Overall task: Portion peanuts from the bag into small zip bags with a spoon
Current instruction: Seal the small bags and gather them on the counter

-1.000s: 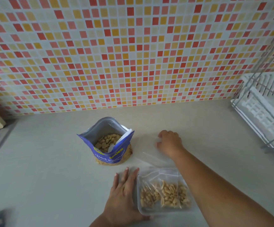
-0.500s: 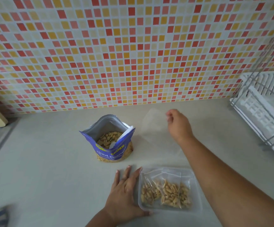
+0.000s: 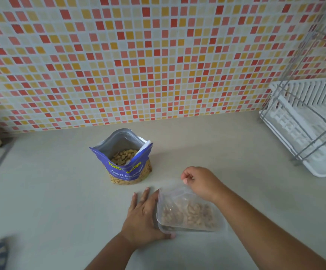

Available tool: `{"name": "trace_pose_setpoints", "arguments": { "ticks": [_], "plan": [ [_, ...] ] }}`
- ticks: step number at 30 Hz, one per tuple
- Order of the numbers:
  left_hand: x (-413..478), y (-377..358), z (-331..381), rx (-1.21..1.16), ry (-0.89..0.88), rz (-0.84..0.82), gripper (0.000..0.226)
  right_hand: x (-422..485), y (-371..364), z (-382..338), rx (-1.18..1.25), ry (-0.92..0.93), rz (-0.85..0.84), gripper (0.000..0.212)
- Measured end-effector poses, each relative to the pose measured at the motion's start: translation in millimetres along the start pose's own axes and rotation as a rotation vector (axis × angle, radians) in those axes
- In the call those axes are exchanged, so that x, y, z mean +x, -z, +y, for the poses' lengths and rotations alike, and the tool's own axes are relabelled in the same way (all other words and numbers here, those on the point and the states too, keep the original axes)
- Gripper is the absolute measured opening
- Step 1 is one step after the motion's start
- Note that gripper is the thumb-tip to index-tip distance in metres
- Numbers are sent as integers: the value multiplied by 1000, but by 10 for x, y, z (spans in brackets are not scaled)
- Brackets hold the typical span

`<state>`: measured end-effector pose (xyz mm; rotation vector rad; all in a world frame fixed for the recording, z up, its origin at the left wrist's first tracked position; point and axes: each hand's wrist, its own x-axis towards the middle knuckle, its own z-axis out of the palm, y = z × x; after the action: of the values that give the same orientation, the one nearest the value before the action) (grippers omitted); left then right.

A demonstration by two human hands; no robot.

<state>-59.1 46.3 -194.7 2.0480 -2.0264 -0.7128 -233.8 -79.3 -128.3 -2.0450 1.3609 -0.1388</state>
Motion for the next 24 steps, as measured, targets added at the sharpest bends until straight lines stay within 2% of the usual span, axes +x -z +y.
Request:
{"name": "trace_pose_setpoints", "arguments": {
  "ticks": [7,13,18,24],
  "plan": [
    [-3,-6,-16,-26,-13,30,134,-69,-102,37,-40,-12,14,18],
    [-12,1,-10,-31,-20,43,133,-103,-165,69,-56,22,31,20],
    [-18,-25,-15,-35,-7,27,122,-148,-223,80,-78,83,51,28],
    [-14,-16,-4,-9,-4,20,134,-218,-307,89,-194,207,94,45]
  ]
}}
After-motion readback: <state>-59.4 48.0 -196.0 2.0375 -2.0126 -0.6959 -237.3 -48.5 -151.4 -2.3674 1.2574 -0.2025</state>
